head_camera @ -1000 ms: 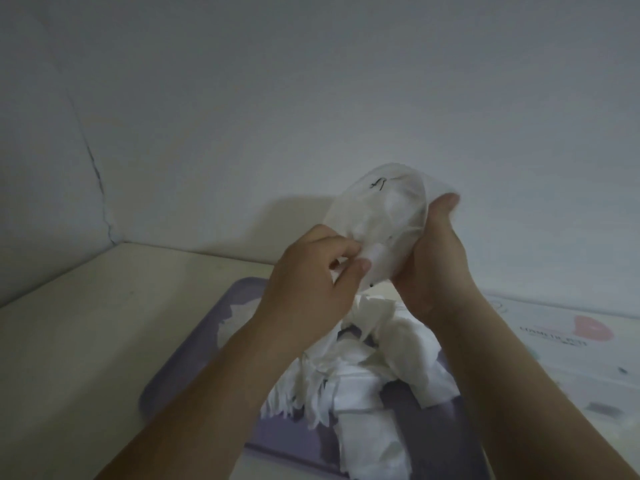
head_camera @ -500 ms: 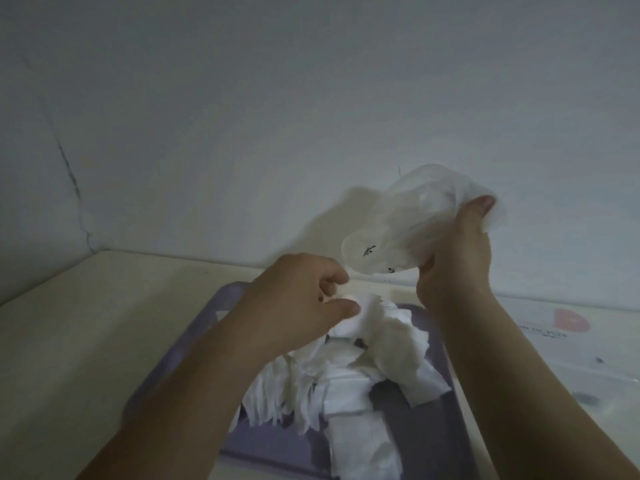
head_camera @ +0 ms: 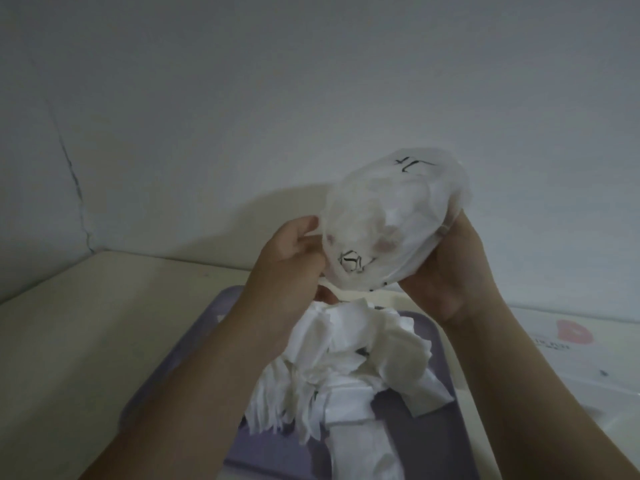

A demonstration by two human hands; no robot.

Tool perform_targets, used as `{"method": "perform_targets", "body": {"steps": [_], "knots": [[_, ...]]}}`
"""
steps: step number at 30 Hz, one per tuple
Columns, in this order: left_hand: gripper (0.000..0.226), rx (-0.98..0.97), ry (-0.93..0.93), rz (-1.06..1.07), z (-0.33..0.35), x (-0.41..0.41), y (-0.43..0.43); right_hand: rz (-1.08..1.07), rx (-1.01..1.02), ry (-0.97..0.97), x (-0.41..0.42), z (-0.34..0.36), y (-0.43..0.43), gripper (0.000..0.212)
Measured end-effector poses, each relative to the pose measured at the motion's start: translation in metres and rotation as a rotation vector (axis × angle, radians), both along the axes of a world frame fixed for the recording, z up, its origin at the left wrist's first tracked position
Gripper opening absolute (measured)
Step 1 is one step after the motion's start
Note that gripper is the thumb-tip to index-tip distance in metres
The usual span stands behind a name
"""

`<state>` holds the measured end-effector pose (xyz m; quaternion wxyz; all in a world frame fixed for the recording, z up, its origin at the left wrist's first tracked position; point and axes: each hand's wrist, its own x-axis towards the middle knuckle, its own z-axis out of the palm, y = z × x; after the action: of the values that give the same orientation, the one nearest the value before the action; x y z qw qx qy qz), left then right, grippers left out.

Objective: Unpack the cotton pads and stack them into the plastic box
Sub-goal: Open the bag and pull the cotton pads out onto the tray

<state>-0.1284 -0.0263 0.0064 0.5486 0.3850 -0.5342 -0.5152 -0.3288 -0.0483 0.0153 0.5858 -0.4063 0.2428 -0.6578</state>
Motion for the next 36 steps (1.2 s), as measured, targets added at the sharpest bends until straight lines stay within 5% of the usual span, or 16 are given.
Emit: {"method": "perform_targets", "body": {"steps": [4, 9, 15, 20, 29, 36], "knots": [[0.112, 0.003, -0.058, -0.062, -0.008, 0.0, -0.004, 0.018, 0.05, -0.009, 0.004, -0.001, 0.001, 0.06], [0.057, -0.01, -0.046, -0.01, -0.008, -0.003, -0.003, 0.053, 0.133, 0.019, 0.004, -0.006, 0.004, 0.055], [0.071, -0.164, -0.523, 0.328, -0.009, 0.019, -0.014, -0.465, 0.309, 0.181, -0.014, -0.008, 0.0, 0.052], [0.073, -0.098, -0.369, 0.372, -0.005, 0.016, -0.009, -0.747, 0.321, 0.276, -0.017, -0.004, 0.003, 0.06], [0.042, -0.193, -0.513, 0.623, -0.006, 0.03, -0.008, -0.432, 0.15, 0.248, 0.018, 0.015, 0.033, 0.052], [0.041, -0.26, -0.718, 0.699, -0.007, 0.05, 0.004, -0.549, 0.193, 0.174, 0.019, 0.019, 0.071, 0.028]]}}
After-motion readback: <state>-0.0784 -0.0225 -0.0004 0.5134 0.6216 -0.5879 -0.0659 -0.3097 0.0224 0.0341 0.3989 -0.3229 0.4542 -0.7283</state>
